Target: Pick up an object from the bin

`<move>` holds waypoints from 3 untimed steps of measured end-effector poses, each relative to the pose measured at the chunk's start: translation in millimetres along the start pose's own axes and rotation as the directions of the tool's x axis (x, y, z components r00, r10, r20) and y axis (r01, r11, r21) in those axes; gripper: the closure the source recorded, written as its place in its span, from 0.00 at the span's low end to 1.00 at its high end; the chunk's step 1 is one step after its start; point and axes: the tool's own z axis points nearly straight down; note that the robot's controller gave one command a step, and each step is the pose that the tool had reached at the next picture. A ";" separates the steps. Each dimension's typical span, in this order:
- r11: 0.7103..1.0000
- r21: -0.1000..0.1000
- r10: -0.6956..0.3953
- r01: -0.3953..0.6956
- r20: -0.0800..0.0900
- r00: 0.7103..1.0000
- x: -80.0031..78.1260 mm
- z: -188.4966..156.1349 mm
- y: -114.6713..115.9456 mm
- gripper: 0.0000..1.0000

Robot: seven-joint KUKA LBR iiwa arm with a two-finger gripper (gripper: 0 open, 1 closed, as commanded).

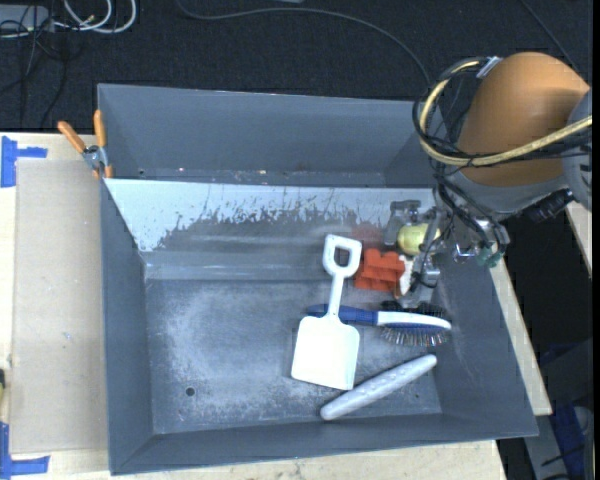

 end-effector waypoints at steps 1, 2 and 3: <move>1.000 0.001 -0.001 0.001 0.007 1.000 -1.0 -5.1 0.3 0.00; 0.997 0.001 -0.081 0.081 0.008 0.997 10.7 54.2 -21.9 0.00; 0.996 0.001 -0.093 0.093 0.003 0.996 48.7 79.6 -66.0 0.00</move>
Offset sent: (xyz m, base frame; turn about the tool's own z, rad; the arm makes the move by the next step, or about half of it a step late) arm -0.0365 -0.0645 -0.1682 -0.2211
